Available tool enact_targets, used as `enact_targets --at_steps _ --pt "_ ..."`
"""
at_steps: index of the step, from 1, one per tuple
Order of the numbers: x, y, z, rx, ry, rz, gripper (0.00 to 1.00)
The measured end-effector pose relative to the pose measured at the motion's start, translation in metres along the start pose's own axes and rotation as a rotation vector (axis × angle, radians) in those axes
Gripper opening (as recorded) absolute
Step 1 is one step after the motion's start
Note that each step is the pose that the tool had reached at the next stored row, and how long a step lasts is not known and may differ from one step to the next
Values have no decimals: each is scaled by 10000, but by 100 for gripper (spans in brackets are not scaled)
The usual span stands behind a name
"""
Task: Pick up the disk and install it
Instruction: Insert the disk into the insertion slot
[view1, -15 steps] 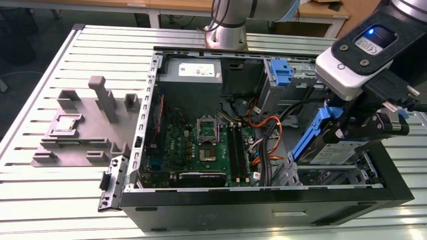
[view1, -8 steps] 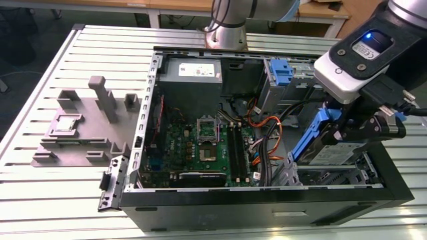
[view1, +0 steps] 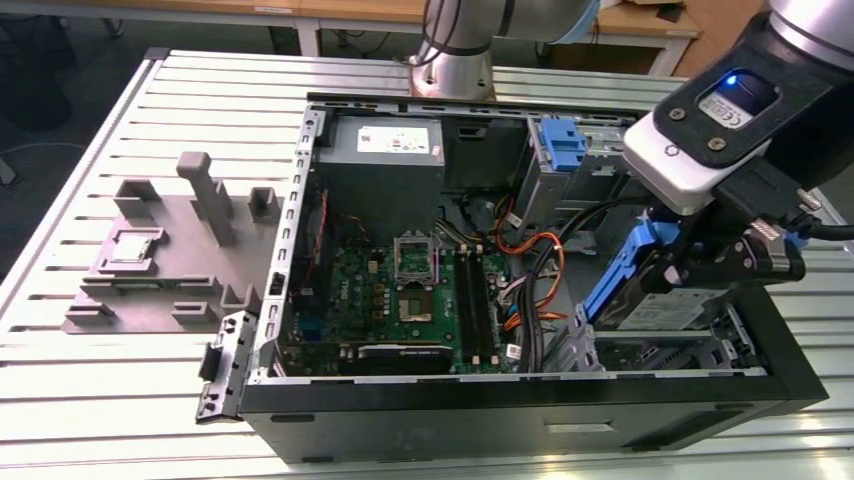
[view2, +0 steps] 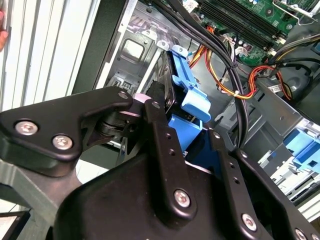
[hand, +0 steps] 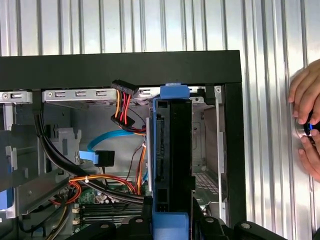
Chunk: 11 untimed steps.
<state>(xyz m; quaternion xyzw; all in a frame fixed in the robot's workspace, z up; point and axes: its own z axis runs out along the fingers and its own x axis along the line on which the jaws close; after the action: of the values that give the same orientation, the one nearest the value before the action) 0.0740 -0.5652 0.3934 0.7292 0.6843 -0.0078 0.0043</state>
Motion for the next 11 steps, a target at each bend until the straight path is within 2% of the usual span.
enact_targets --at_steps 11 --pt "-1 0 58 0 0 0 37"
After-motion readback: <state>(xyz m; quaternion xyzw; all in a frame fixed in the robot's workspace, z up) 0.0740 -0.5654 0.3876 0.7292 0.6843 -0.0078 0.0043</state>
